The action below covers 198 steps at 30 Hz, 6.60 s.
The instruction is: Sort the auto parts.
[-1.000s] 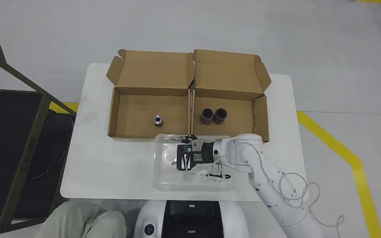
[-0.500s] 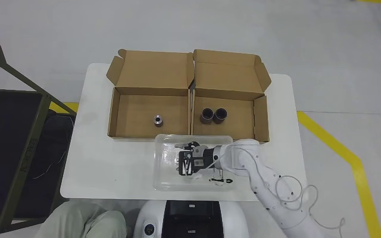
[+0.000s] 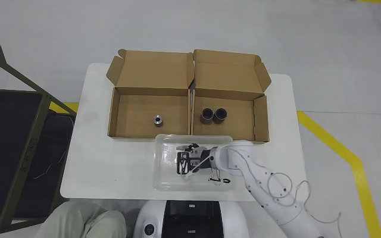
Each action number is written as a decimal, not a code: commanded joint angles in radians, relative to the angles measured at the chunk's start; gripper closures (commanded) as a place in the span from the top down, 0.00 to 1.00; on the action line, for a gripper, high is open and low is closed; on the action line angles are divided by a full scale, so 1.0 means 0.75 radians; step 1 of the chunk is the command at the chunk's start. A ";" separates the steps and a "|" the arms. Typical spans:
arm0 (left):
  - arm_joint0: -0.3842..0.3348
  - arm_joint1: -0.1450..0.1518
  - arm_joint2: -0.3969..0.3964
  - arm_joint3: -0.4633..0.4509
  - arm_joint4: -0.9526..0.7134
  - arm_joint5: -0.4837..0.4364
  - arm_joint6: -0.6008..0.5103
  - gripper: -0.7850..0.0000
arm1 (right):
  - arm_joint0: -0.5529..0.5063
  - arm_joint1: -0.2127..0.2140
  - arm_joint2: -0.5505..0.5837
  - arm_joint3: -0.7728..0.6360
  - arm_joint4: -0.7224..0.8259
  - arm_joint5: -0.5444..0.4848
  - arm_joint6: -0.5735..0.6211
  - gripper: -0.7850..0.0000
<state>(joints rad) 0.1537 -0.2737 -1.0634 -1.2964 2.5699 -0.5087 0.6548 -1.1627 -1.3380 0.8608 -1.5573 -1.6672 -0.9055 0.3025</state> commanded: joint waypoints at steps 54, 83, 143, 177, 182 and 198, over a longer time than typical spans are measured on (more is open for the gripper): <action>0.000 0.000 0.000 0.000 0.000 0.000 0.000 1.00 | 0.012 0.034 0.004 -0.143 0.105 0.107 -0.097 0.00; 0.000 0.000 0.000 0.000 0.000 0.000 0.000 1.00 | -0.075 0.093 0.189 -0.466 0.018 0.291 -0.712 0.00; 0.000 0.000 0.000 0.000 0.000 0.000 0.000 1.00 | -0.065 0.118 0.238 -0.442 0.136 0.375 -0.700 0.00; 0.000 0.000 0.000 0.000 0.000 0.000 0.000 1.00 | 0.490 -0.057 -0.138 0.390 0.530 0.422 -0.375 0.00; 0.000 0.000 0.000 0.000 0.000 0.000 0.000 1.00 | 0.559 -0.099 -0.202 0.512 0.578 0.420 -0.327 0.00; 0.000 0.000 0.000 0.000 0.000 0.000 0.000 1.00 | 0.771 -0.270 -0.388 0.936 0.730 0.398 -0.192 0.00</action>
<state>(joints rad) 0.1537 -0.2737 -1.0634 -1.2964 2.5699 -0.5087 0.6548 -0.5937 -1.5312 0.5769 -0.8758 -1.1242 -0.6051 0.1579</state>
